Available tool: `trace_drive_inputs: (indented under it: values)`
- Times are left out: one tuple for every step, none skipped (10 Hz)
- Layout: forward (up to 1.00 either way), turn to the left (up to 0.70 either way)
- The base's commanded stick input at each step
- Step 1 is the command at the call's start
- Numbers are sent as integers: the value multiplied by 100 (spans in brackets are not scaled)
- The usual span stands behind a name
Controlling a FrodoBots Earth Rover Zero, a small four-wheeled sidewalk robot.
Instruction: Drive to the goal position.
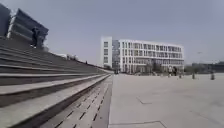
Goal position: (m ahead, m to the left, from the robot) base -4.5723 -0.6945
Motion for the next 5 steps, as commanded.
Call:
trace_drive_inputs:
  values:
    - [100, -40]
    - [100, -40]
    - [100, -40]
    - [100, -40]
    - [100, -40]
